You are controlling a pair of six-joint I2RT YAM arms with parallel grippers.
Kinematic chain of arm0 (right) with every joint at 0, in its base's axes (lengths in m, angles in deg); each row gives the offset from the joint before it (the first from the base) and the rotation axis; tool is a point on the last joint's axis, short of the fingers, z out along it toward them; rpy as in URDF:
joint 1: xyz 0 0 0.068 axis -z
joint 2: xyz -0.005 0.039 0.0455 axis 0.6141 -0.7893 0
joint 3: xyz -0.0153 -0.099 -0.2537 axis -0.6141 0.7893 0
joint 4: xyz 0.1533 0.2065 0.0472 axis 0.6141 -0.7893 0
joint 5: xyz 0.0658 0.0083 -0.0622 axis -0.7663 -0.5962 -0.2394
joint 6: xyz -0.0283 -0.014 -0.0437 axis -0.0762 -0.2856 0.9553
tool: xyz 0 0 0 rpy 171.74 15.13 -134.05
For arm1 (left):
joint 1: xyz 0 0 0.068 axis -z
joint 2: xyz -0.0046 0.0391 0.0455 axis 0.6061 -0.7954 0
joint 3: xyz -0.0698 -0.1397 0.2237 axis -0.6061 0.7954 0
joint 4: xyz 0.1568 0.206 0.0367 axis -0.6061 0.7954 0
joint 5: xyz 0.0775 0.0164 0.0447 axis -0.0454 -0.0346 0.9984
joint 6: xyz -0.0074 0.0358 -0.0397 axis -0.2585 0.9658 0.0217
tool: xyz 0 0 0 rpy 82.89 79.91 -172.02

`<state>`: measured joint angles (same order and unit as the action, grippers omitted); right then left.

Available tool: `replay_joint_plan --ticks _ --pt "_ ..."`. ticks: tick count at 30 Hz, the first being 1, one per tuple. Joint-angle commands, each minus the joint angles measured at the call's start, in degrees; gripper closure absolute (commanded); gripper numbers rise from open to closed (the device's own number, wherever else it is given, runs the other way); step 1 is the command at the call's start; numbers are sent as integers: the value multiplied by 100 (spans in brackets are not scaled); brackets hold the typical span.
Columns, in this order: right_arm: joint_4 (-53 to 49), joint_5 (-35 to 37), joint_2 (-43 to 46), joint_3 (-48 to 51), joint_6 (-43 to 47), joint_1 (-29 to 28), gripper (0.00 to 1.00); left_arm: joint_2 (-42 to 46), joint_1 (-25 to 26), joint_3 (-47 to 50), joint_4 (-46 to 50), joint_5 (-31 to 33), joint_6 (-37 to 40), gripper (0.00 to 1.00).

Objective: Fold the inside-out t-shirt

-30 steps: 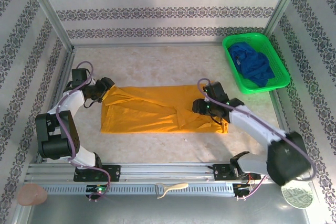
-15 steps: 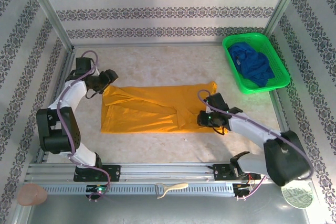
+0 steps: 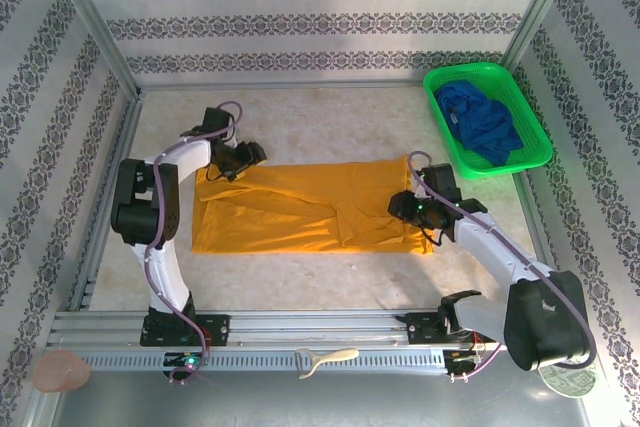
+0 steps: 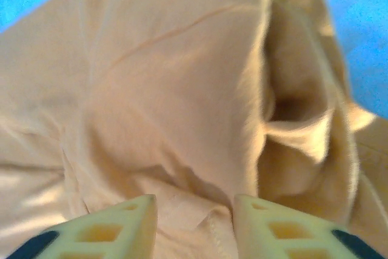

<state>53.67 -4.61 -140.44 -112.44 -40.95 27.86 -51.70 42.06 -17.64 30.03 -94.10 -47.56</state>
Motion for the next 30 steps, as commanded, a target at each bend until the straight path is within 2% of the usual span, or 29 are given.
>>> replay_joint_plan --ticks 1,3,7,10,13,19,24,27,30 --pt "-157 -41 106 -167 70 343 42 229 -58 563 -357 162 -95 32" --pt "-138 -61 57 -131 88 629 32 152 -80 500 -408 -35 -31 32" --pt "-39 -85 44 0 251 1248 19 329 -2 105 -329 -261 26 32" --pt "32 233 224 129 274 1470 2 503 161 -296 -35 -337 99 31" --pt "153 430 309 251 291 1618 2 659 463 -508 78 -354 29 31" --pt "230 -123 -219 186 342 1878 2 683 1415 -467 -247 -266 -327 31" --pt "233 -363 -804 -1 335 1982 10 484 2139 -246 -668 -217 -657 31" --pt "298 -276 -1007 -2 295 1995 9 428 2396 -63 -861 -127 -791 31" --pt "436 -394 -1266 2 212 1974 3 341 2534 66 -1019 -97 -896 31"
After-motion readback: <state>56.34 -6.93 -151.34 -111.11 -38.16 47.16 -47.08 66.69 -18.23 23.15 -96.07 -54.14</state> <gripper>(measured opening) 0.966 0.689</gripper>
